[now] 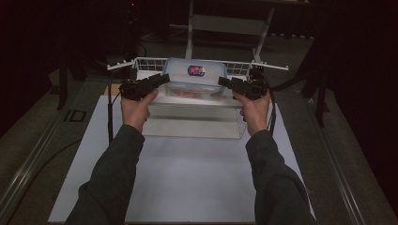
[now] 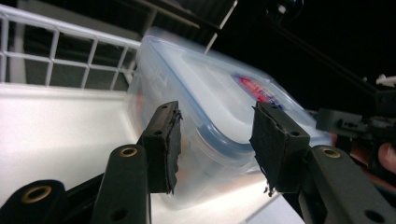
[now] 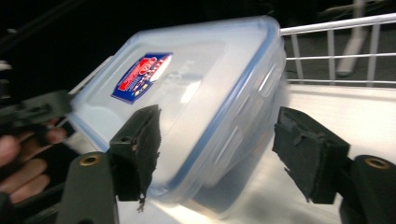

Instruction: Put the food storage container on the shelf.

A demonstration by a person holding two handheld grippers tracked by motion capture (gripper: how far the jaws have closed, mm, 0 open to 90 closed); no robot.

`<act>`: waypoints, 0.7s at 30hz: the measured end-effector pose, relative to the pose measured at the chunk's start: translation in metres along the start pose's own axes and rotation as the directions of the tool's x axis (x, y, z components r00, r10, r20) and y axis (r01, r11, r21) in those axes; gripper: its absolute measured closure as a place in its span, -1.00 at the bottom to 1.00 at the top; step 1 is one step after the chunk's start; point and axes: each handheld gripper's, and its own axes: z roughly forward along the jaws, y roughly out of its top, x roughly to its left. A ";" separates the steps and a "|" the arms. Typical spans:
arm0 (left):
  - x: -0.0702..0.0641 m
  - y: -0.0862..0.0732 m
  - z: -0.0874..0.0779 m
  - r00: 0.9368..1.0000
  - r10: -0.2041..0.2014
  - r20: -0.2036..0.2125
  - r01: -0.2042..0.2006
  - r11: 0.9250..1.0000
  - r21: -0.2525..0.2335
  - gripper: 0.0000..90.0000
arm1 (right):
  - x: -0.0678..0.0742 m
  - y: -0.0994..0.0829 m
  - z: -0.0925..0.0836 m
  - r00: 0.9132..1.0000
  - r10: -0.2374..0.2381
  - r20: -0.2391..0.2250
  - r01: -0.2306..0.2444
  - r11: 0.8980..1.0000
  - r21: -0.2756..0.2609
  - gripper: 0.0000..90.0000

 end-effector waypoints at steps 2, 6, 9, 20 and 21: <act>-0.002 0.000 -0.001 1.000 0.028 -0.014 -0.028 1.000 -0.005 0.15 | 0.001 0.001 0.000 1.000 -0.006 0.028 0.006 1.000 -0.010 -0.35; -0.004 0.000 -0.007 0.998 0.068 -0.018 -0.068 0.998 0.004 0.15 | 0.007 0.002 -0.005 0.991 -0.074 0.108 0.077 0.997 -0.015 -0.29; -0.004 0.001 -0.013 0.995 0.098 -0.025 -0.097 0.995 0.016 0.15 | 0.013 0.002 -0.013 0.982 -0.141 0.124 0.143 0.990 -0.009 -0.24; -0.022 -0.002 -0.054 0.963 0.264 -0.053 -0.258 0.961 0.097 0.13 | 0.041 -0.015 -0.048 0.899 -0.425 0.108 0.417 0.904 0.091 -0.17; -0.024 -0.004 -0.058 0.958 0.280 -0.056 -0.273 0.957 0.101 0.12 | 0.043 -0.020 -0.052 0.891 -0.442 0.101 0.432 0.896 0.106 -0.17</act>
